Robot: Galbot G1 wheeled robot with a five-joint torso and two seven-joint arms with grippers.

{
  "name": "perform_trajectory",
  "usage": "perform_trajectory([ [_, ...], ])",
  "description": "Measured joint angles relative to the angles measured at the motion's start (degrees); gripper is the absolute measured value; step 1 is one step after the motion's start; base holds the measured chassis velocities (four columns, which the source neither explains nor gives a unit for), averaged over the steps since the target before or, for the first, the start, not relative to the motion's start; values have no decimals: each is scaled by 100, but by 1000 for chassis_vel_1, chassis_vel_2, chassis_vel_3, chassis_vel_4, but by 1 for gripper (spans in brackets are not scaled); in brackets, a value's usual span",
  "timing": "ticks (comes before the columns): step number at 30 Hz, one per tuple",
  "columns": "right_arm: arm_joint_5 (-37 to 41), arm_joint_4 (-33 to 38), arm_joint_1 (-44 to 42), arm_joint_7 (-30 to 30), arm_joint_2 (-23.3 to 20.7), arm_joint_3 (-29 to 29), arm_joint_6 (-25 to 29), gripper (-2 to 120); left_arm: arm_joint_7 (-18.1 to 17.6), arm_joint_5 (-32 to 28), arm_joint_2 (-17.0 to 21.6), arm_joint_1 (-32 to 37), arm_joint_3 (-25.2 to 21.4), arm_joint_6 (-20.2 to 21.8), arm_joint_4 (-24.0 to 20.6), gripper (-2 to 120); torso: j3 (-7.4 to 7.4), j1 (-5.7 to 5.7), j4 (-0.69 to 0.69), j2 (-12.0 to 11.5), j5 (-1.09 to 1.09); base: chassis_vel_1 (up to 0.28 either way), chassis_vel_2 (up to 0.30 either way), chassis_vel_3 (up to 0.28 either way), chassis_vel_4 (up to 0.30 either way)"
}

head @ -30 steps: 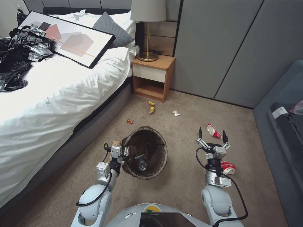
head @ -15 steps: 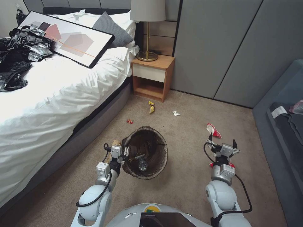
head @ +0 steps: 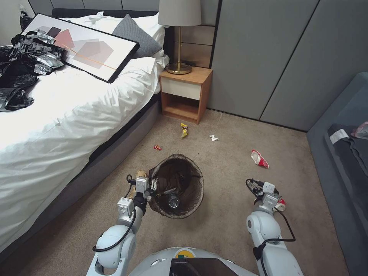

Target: Pick up the trash bin, then pick up the garbage from the floor and place it into the trash bin.

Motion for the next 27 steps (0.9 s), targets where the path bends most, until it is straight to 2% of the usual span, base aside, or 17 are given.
perform_trajectory([
  [1, 110, -335, 128, 12, -38, 20, -39, 100, 1, 1, 0, 5, -2, -4, 0, 7, 0, 0, 0, 0, 0, 0, 0, 0, 0],
  [9, 268, -1282, 445, 39, -106, 104, -26, 100, 5, 12, -2, 23, -10, -18, 3, 7, 0, 0, -1, 0, 1, 0, 0, 0, 0],
  [27, -25, -2119, 740, -22, -218, 439, 433, 100, 9, 23, 9, 46, -15, -41, 39, 7, 0, 0, -1, 0, 0, 0, 0, 0, 0],
])
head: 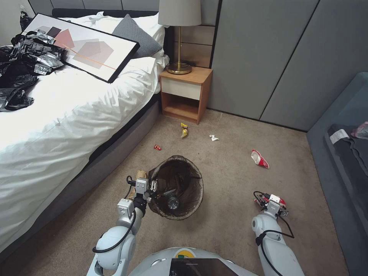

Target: Pick up the trash bin, then pick up the garbage from the floor and place it into the trash bin.

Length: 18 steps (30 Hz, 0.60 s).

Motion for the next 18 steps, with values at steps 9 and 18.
perform_trajectory([
  [9, -13, -641, 324, -31, -21, 30, 121, 100, 0, 28, -1, 32, 6, -13, -15, 7, 0, 0, 1, 0, 0, 0, 0, 0, 0],
  [18, -50, -1089, 383, -68, -22, 46, 293, 87, -3, 32, 4, 36, -9, -22, -23, 7, 0, 0, 0, 0, -1, 0, 0, 0, 0],
])
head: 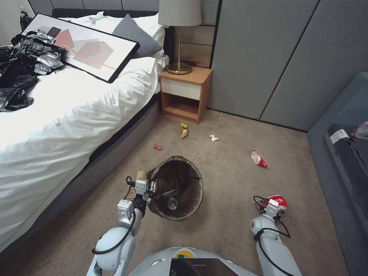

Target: Pick up the trash bin, then pick up the garbage from the floor and place it into the trash bin.

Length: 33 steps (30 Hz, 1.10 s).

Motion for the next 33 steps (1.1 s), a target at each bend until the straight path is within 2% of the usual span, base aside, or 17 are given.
perform_trajectory([
  [1, -33, -105, 24, -23, 11, 10, 68, 78, -1, 0, -2, -9, 6, 0, 0, 7, 0, 0, 1, 0, -1, 0, 0, 0, 0],
  [5, -106, -168, 23, -73, 21, 23, 147, 69, -2, -2, -3, -15, 6, 0, 1, 7, 0, 0, 0, 0, -2, 0, 0, 0, 0],
  [9, -174, -165, 25, -101, 26, 31, 198, 53, -3, -15, 12, -25, -12, 0, 6, 7, 0, 0, -2, 0, -3, 0, 0, 0, 0],
  [10, -174, -165, 25, -101, 26, 31, 198, 53, -3, -15, 12, -25, -12, 0, 6, 7, 0, 0, -2, 0, -3, 0, 0, 0, 0],
  [11, -187, -145, 25, -108, 26, 32, 200, 47, -3, -16, 13, -29, -15, -1, 6, 7, 0, 0, -1, 0, -3, 0, 0, 0, 0],
  [14, -232, -126, 29, -124, 27, 36, 215, 39, -3, -18, 9, -35, -14, -1, 19, 7, 0, 0, -2, 0, -2, 0, 0, 0, 0],
  [23, -296, -89, 5, -171, 30, 36, 286, 20, -2, -12, -5, -43, 4, -1, 50, 7, 0, 0, 1, 0, 0, 0, 0, 0, 0],
  [33, -340, 34, -71, -202, 44, 32, 344, 15, 1, -7, -10, -47, 5, 1, 50, 7, 0, 0, 1, 0, 2, 0, 0, 0, 0],
])
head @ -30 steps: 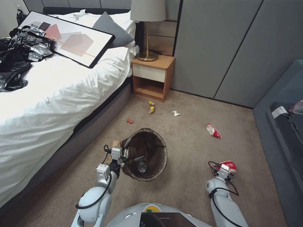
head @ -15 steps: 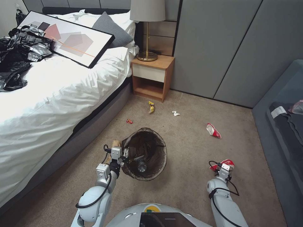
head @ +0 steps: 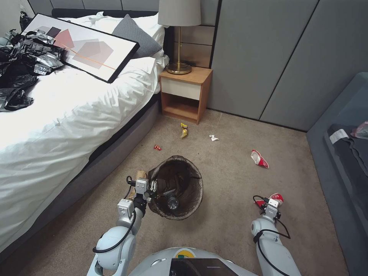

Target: Pick up the trash bin, then pick up the garbage from the floor and place it into the trash bin.

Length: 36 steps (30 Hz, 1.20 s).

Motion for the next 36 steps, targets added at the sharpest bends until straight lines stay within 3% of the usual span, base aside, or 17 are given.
perform_trajectory([
  [7, -38, 511, -197, -77, 20, -21, 284, 14, 0, 3, -3, 9, -1, 1, -3, 7, 0, 0, -3, 0, 3, 0, 0, 0, 0],
  [8, -52, 857, -296, -244, 33, -49, 751, 14, 0, 3, -3, 12, -1, 1, -4, 7, 0, 0, -3, 0, 1, 0, 0, 0, 0],
  [10, -53, 1009, -341, -336, 41, -58, 935, 14, 0, 3, -2, 13, -1, 2, -4, 7, 0, 0, -2, 0, 1, 0, 0, 0, 0],
  [13, -40, 2152, -720, -1168, 85, -125, 1864, 14, -1, 3, -2, 22, 0, 12, -15, 7, 0, 0, -2, 0, 0, 0, 0, 0, 0],
  [14, -40, 2152, -720, -1168, 85, -125, 1864, 14, -1, 3, -2, 22, 0, 12, -15, 7, 0, 0, -2, 0, 0, 0, 0, 0, 0],
  [16, -29, 2979, -960, -1933, 101, -180, 2382, 14, -2, -1, -3, 25, 10, 19, -17, 7, 0, 0, -1, 0, -5, 0, 0, 0, 0],
  [17, -29, 2979, -960, -1933, 101, -180, 2382, 14, -2, -1, -3, 25, 10, 19, -17, 7, 0, 0, -1, 0, -5, 0, 0, 0, 0],
  [19, 47, 3806, -1211, -2891, 119, -317, 2937, 14, -2, -1, -9, 27, 38, 23, -17, 7, 0, 0, -1, 0, -4, 0, 0, 0, 0],
  [21, 80, 3950, -1259, -3095, 120, -356, 3037, 14, -2, -1, -10, 26, 43, 24, -17, 7, 0, 0, -1, 0, -5, 0, 0, 0, 0],
  [22, 172, 4416, -1451, -3760, 121, -541, 3319, 14, 0, 0, -14, 26, 62, 29, -17, 7, 0, 0, 0, 0, -4, 0, 0, 0, 0],
  [27, 231, 5118, -1699, -4633, 76, -878, 3485, 14, 3, -1, -11, 9, 89, 57, -20, 7, 0, 0, -2, 0, -5, 0, 0, 0, 0],
  [29, 175, 5437, -1843, -5361, -17, -1196, 3473, 14, 14, -2, -12, -18, 119, 84, -22, 7, 0, 0, -2, 0, -3, 0, 0, 0, 0],
  [36, -6, 5420, -2005, -5967, -172, -1689, 3398, 14, 32, 7, -35, -44, 178, 100, -12, 7, 0, 0, -1, 0, -3, 0, 0, 0, 0],
])
